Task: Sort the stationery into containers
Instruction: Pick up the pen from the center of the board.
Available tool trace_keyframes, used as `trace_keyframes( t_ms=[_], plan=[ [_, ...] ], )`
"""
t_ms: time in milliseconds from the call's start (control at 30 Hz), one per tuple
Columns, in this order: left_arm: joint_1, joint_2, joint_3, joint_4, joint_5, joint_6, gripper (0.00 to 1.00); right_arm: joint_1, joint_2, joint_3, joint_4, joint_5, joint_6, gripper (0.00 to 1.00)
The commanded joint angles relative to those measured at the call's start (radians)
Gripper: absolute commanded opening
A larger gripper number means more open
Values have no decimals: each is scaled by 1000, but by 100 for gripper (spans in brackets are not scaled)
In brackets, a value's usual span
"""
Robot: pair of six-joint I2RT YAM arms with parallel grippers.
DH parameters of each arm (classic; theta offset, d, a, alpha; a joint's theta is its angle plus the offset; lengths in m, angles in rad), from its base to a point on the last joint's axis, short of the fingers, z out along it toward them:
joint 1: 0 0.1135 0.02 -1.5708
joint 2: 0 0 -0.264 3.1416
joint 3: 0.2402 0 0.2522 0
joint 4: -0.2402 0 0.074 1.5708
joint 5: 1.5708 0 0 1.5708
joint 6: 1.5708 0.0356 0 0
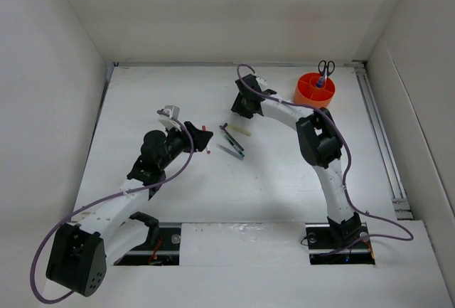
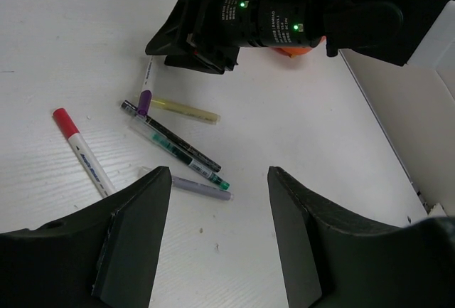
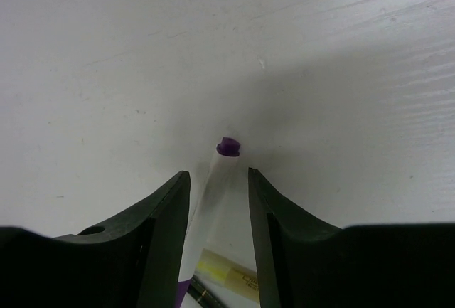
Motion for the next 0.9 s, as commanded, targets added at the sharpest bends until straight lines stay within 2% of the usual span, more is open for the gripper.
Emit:
trace_keyframes(
  t_ms=[0,200,333,467,600,700,867],
  plan=[
    [-2,-33,43,17,-6,1,53,18,-1,-10,-39,-44,2,44],
    [-2,-42,43,7,-6,1,53,18,10,1,-39,-83,2,41],
    [-2,-64,34,16,-6,1,53,0,-1,-27,-21,-103,12,30],
    [-2,-64,34,14,-18,1,53,-34,-25,-67,43,-190,41,8],
    [-2,-64,34,4,-18,1,53,-45,-91,-145,175,-253,65,1],
    [-2,-64,25,20,-18,1,53,-45,-163,-195,224,-253,78,0],
    [-2,-44,25,40,-9,1,53,-45,-323,-269,270,-168,53,0]
  ],
)
